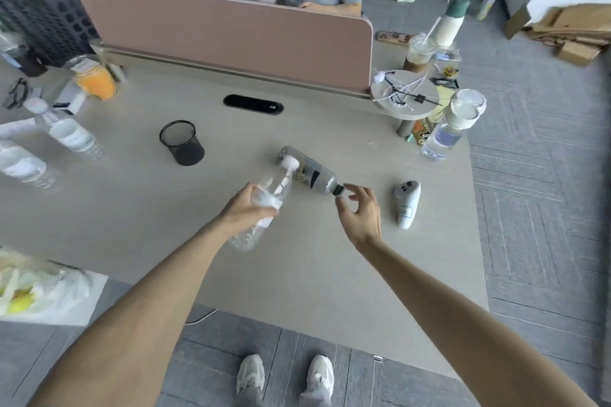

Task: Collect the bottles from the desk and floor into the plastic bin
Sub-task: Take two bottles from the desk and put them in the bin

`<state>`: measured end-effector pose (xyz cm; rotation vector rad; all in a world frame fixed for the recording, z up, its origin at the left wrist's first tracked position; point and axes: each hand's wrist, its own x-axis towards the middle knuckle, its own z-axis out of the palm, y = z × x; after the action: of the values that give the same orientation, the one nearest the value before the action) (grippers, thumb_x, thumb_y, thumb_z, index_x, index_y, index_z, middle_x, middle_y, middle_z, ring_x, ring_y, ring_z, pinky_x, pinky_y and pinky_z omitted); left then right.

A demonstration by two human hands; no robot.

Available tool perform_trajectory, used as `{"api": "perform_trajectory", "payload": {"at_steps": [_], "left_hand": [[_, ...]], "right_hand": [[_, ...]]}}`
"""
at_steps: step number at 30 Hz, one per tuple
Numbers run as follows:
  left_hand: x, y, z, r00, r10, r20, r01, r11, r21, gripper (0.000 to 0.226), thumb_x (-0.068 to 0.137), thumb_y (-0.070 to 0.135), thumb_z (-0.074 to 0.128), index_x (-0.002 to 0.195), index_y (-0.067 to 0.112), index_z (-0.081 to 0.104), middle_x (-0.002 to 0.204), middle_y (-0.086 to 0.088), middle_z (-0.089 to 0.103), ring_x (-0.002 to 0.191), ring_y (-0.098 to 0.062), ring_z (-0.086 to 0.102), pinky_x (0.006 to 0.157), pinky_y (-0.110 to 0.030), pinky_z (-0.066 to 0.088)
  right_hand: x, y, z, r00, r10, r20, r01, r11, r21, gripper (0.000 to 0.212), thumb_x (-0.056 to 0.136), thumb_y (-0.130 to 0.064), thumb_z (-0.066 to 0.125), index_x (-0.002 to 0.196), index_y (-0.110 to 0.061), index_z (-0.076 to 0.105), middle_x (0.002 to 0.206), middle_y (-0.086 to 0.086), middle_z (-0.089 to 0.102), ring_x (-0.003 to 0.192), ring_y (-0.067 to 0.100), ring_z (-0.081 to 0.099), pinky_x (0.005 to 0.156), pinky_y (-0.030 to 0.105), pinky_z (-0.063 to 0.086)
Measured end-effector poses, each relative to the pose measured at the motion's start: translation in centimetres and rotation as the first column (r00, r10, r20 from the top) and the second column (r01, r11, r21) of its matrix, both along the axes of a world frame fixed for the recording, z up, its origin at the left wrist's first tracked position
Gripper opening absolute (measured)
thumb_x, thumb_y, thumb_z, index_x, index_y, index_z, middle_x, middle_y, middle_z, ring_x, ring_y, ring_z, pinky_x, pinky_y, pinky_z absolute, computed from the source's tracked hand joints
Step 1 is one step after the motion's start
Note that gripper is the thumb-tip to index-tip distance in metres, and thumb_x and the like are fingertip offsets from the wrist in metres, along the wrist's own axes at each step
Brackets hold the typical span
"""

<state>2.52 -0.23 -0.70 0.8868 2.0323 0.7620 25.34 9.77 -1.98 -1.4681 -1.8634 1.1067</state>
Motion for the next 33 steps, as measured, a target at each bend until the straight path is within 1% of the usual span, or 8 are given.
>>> {"api": "perform_trajectory", "payload": {"at_steps": [4,8,14,18,21,28,30,33], "left_hand": [[0.7,-1.7,2.8,0.942,0.221,0.254,-0.265,0.951,0.157,0.051,0.071,0.032,0.072,0.115,0.012,0.055,0.097,-0.005,0.065,0.082,-0.018,0.063,0.066,-0.027,0.048],[0.7,-3.4,3.9,0.891,0.335,0.307,-0.402,0.896,0.189,0.054,0.065,0.036,0.068,0.112,0.013,0.057,0.099,-0.008,0.066,0.080,-0.018,0.063,0.069,-0.029,0.050],[-2.1,-3.1,3.2,0.824,0.424,0.376,-0.503,0.853,0.140,0.052,0.065,0.040,0.069,0.109,0.017,0.054,0.107,-0.009,0.063,0.086,-0.021,0.063,0.071,-0.035,0.052],[-4.5,-1.5,2.9,0.827,0.392,0.404,-0.477,0.868,0.135,0.040,0.064,0.039,0.067,0.097,0.021,0.055,0.101,-0.008,0.062,0.084,-0.021,0.061,0.070,-0.033,0.052],[-6.3,-0.3,2.7,0.821,0.362,0.441,-0.460,0.877,0.136,0.025,0.065,0.035,0.065,0.084,0.023,0.054,0.087,-0.005,0.059,0.079,-0.023,0.058,0.071,-0.034,0.050],[-10.5,1.6,0.1,0.818,0.354,0.454,-0.437,0.895,0.090,0.017,0.082,0.021,0.069,0.089,0.024,0.054,0.088,-0.004,0.061,0.075,-0.020,0.061,0.063,-0.029,0.051],[-11.3,2.1,-0.5,0.817,0.354,0.456,-0.429,0.901,0.069,0.018,0.083,0.021,0.068,0.091,0.024,0.053,0.089,-0.004,0.061,0.074,-0.019,0.061,0.061,-0.028,0.051],[-11.9,2.9,-0.7,0.821,0.344,0.456,-0.414,0.908,0.060,0.017,0.084,0.020,0.067,0.091,0.023,0.052,0.087,-0.002,0.060,0.073,-0.015,0.060,0.056,-0.025,0.049]], "right_hand": [[-1.1,-1.3,0.1,0.996,-0.019,-0.082,0.017,0.999,-0.033,0.035,0.091,-0.024,0.059,0.125,-0.015,0.063,0.124,0.000,0.056,0.112,0.013,0.059,0.093,0.031,0.048],[-2.3,-2.1,0.5,0.990,-0.024,-0.141,0.020,0.999,-0.029,0.034,0.092,-0.021,0.059,0.125,-0.013,0.063,0.123,0.000,0.058,0.111,0.013,0.060,0.089,0.026,0.043],[-4.8,-1.7,0.5,0.987,0.048,-0.151,-0.042,0.998,0.048,0.042,0.085,-0.032,0.055,0.122,-0.017,0.065,0.120,-0.006,0.058,0.109,0.013,0.057,0.090,0.034,0.048],[-7.5,0.8,-0.4,0.994,0.100,0.033,-0.105,0.977,0.186,0.034,0.088,-0.020,0.065,0.121,-0.015,0.066,0.123,0.000,0.060,0.107,0.021,0.060,0.083,0.028,0.046],[-10.1,3.6,-1.6,0.946,0.164,0.281,-0.236,0.940,0.247,0.047,0.085,-0.026,0.070,0.129,-0.015,0.061,0.130,0.006,0.057,0.112,0.029,0.058,0.092,0.037,0.048],[-15.5,9.8,-4.7,0.597,0.261,0.758,-0.388,0.922,-0.012,0.108,0.075,-0.067,0.066,0.157,-0.028,0.009,0.158,0.014,0.022,0.143,0.033,0.028,0.115,0.050,0.025],[-16.0,10.5,-5.7,0.526,0.303,0.795,-0.413,0.908,-0.073,0.111,0.073,-0.064,0.070,0.156,-0.028,0.006,0.153,0.013,0.029,0.137,0.035,0.037,0.109,0.051,0.032],[-16.2,10.8,-6.3,0.528,0.321,0.786,-0.402,0.910,-0.101,0.098,0.074,-0.053,0.074,0.150,-0.027,0.018,0.131,0.014,0.051,0.114,0.036,0.055,0.085,0.043,0.049]]}}
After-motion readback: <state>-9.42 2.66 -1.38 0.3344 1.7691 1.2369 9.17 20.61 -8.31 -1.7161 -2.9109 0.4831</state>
